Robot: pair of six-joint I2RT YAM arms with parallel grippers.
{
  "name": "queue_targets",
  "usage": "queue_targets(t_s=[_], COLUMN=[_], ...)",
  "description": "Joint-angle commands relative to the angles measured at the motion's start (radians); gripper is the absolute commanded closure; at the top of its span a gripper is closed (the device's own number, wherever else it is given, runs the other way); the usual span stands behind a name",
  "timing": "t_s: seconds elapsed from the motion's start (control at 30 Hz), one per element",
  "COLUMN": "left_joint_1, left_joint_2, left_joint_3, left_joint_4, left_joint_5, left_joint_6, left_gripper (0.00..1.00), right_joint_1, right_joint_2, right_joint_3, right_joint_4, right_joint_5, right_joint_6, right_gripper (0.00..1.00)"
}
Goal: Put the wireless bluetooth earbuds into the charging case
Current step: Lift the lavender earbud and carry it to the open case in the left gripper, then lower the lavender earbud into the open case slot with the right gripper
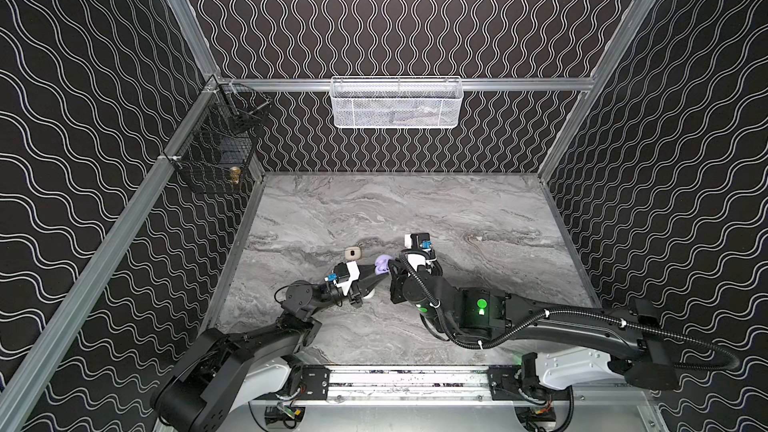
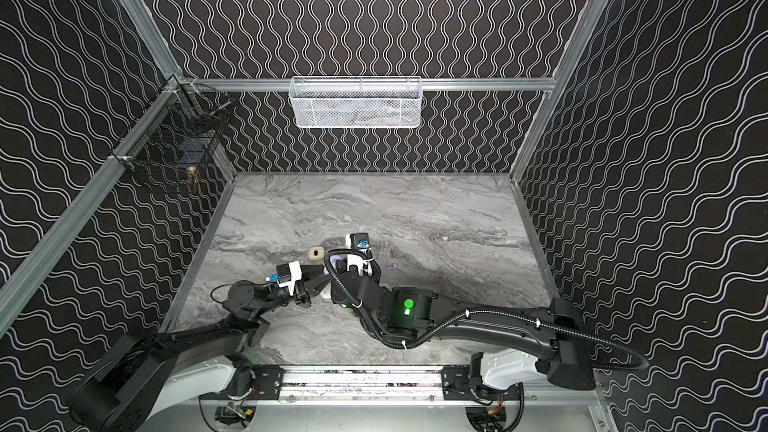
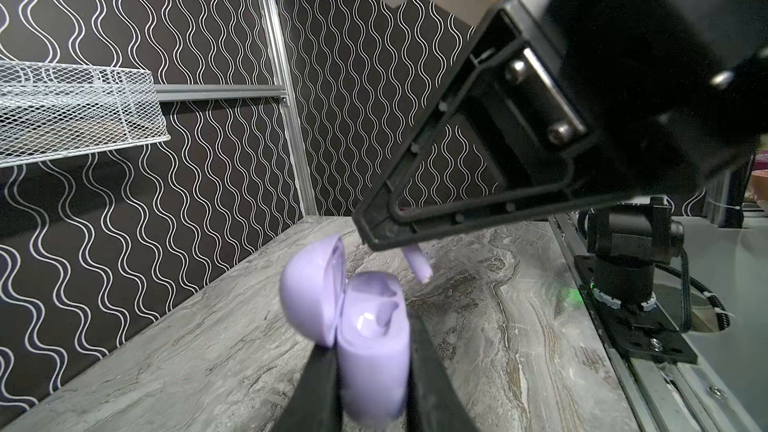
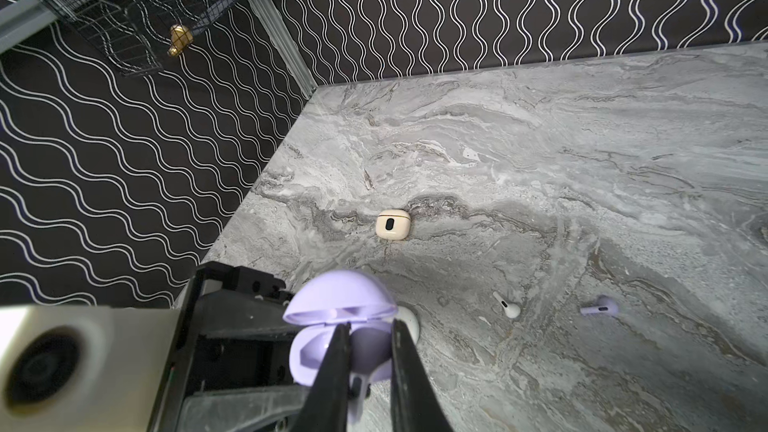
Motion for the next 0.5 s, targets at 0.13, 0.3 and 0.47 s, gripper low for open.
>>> queue_targets(t_s=[0.13, 0.3, 0.47], left_joint_1=[0.001, 0.000, 0.000], left_joint_2=[-0.016, -0.022, -0.027], left_joint_3=[-0.003, -0.003, 0.001], left_joint_4=[0.022, 0.020, 0.004], left_joint_5=[-0.001, -0.003, -0.007], left_joint_6=[0.001, 0.000, 0.001], left_gripper=[1.00, 1.00, 1.00], right_joint_1=[-0.001, -0.001, 0.000], right_joint_2=[0.018, 0.012, -0.022], right_joint_3=[0.002, -0.002, -0.043], right_joint_4=[0.068, 0.078, 0.131], right_joint_5=[0.048, 0.096, 0.120], right_joint_6=[0.007, 0.004, -0.010], right_gripper=[0.90, 0.91, 0.92])
